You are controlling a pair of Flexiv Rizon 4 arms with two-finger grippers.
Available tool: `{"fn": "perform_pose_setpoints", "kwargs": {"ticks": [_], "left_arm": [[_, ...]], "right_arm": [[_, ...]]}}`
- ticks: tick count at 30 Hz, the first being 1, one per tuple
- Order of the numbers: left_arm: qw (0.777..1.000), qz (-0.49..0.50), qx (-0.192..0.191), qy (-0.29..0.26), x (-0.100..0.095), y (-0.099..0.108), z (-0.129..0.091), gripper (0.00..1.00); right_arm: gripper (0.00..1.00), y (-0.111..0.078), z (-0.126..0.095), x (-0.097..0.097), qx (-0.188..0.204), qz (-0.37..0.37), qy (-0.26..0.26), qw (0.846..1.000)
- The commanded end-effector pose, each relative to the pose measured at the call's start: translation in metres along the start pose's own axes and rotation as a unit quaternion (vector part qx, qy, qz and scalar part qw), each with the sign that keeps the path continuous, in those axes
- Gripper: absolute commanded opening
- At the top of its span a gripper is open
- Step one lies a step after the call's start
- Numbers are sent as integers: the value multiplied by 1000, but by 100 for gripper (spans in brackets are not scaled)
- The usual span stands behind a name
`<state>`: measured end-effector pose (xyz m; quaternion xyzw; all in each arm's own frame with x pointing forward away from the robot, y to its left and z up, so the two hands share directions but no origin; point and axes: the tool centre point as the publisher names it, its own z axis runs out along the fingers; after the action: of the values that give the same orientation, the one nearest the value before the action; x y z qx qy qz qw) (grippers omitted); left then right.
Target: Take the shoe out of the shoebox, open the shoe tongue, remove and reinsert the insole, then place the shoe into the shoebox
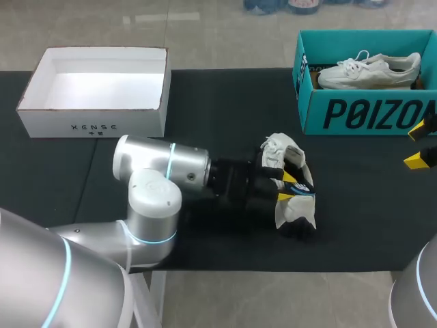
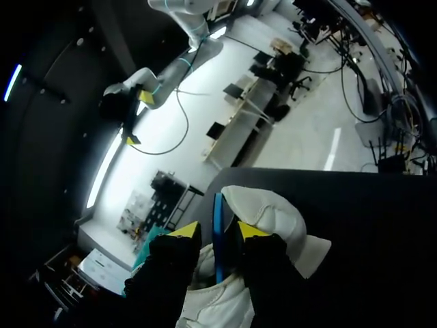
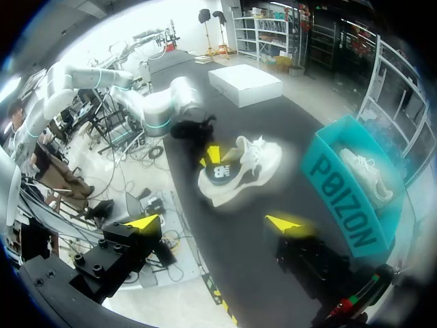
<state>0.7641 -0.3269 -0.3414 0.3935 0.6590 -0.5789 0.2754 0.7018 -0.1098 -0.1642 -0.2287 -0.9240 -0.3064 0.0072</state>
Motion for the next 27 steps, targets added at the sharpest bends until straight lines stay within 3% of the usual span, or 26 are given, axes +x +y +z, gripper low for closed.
{"fn": "perform_pose_setpoints", "kwargs": {"ticks": [1, 8, 27], "left_arm": [[1000, 1, 0, 4, -2, 4, 6, 16], [1000, 3, 0, 6, -5, 8, 9, 0], [999, 4, -17, 35, -1, 45, 11, 0]], "right_arm": [[100, 0, 1, 1, 1, 1, -1, 1000], [100, 0, 1, 1, 1, 1, -1, 1000], [100, 0, 1, 1, 1, 1, -1, 1000]]}}
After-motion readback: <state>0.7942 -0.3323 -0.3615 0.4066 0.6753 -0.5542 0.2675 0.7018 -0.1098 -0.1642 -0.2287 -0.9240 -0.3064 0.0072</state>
